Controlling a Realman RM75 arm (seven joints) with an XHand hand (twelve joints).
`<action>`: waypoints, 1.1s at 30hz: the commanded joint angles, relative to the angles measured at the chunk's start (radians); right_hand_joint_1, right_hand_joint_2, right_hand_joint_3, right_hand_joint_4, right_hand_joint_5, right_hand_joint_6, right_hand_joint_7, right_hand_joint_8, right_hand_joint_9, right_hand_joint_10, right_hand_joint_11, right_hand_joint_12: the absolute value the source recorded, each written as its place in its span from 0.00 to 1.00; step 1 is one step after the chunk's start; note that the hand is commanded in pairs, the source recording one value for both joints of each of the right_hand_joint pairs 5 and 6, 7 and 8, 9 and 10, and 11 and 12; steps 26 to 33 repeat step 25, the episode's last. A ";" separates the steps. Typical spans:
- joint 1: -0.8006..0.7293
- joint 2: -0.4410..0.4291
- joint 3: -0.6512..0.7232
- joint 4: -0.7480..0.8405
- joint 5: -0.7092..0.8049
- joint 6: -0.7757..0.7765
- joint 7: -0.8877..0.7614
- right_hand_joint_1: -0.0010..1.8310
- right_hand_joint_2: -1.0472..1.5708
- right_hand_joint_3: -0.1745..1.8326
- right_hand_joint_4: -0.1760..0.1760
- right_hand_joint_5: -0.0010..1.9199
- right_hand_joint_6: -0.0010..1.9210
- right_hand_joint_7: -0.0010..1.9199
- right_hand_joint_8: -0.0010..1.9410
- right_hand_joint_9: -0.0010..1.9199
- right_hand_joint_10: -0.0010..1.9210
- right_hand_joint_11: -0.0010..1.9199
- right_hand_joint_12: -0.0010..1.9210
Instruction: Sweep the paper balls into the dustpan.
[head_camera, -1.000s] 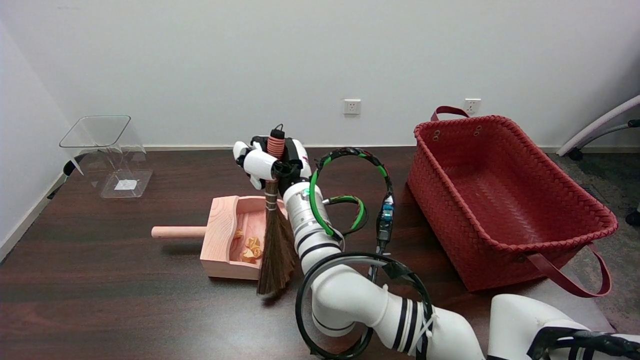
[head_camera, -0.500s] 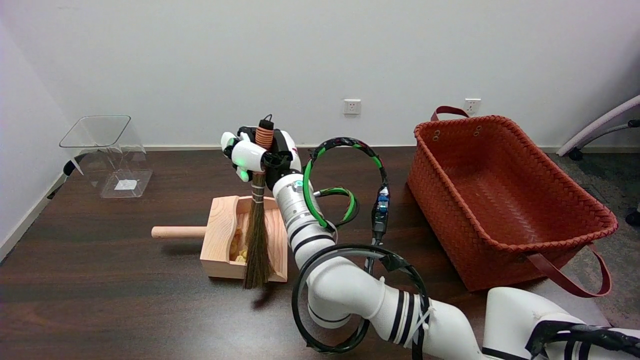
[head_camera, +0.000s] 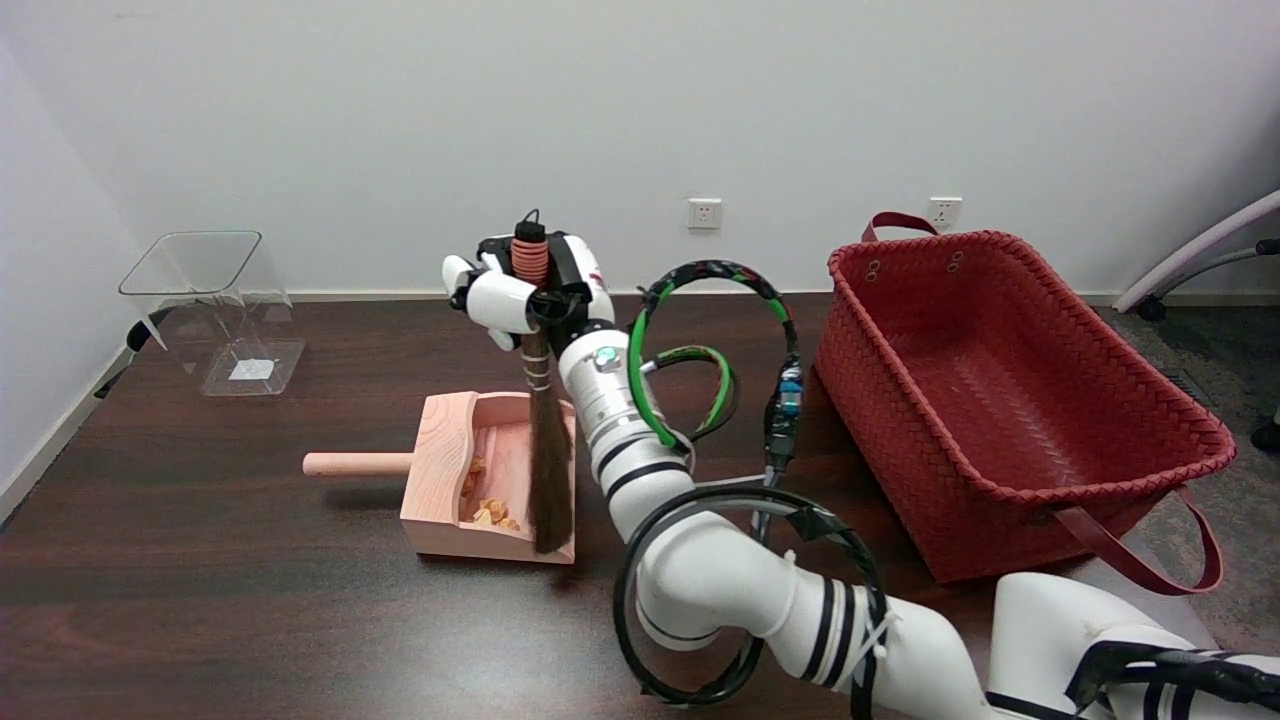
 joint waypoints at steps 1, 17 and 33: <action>-0.042 0.158 0.039 -0.142 0.002 0.012 -0.205 0.65 0.80 0.45 0.50 1.00 1.00 1.00 0.99 1.00 1.00 1.00 1.00; 0.029 0.416 0.076 -0.333 0.126 -0.032 -0.275 0.67 0.79 0.43 0.50 1.00 1.00 1.00 0.99 1.00 1.00 1.00 1.00; 0.041 0.507 0.181 -0.398 0.163 -0.104 -0.289 0.67 0.78 0.44 0.50 1.00 1.00 1.00 0.99 1.00 1.00 1.00 1.00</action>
